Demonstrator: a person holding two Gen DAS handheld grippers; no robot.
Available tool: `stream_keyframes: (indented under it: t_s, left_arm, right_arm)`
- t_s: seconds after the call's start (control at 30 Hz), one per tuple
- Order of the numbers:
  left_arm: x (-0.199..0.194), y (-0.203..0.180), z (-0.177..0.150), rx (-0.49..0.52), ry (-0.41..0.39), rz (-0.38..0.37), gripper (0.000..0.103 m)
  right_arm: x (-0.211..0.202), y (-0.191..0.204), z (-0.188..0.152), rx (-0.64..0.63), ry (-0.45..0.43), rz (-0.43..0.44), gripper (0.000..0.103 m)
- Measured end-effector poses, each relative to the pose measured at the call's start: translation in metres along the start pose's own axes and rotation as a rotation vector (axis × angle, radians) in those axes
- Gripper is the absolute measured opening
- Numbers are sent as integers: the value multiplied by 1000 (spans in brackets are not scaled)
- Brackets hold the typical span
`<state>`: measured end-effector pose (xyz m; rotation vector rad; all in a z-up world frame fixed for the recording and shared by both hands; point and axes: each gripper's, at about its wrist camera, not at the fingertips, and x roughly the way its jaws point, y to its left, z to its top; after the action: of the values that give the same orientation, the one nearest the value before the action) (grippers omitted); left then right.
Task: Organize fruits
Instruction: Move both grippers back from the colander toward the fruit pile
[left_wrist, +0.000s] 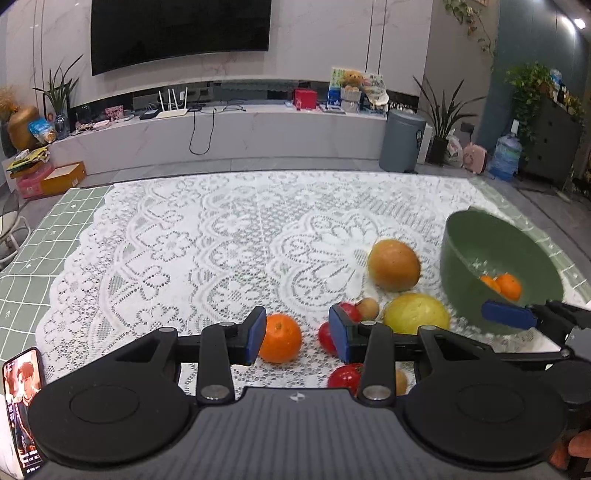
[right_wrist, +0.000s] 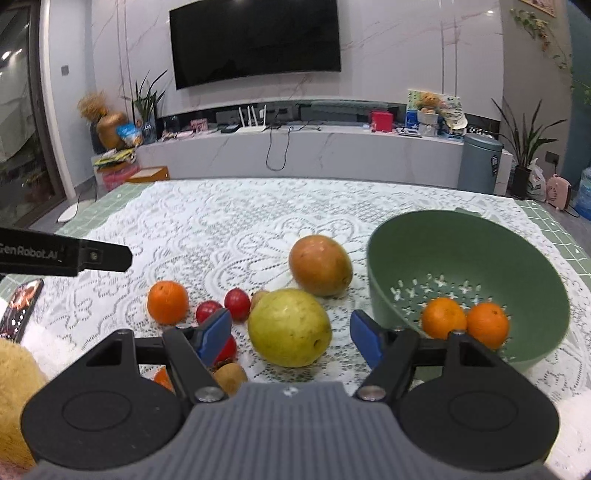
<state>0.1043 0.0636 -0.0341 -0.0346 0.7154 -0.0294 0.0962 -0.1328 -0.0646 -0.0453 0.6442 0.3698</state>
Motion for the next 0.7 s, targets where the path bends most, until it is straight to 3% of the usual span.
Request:
stream_keyframes:
  t_s: [0.13,0.33,0.7]
  left_arm:
    - [18,2,-5,11,52,13,47]
    - [44,6,-9,-11,108,3,47]
    - [72,12,-16,-39,131,27,54]
  right_arm:
    - [14,1,0,-1,31,-3,76]
    - [32,-1,0,21,70,14,76]
    - [58,-6,0,75,128,35,76]
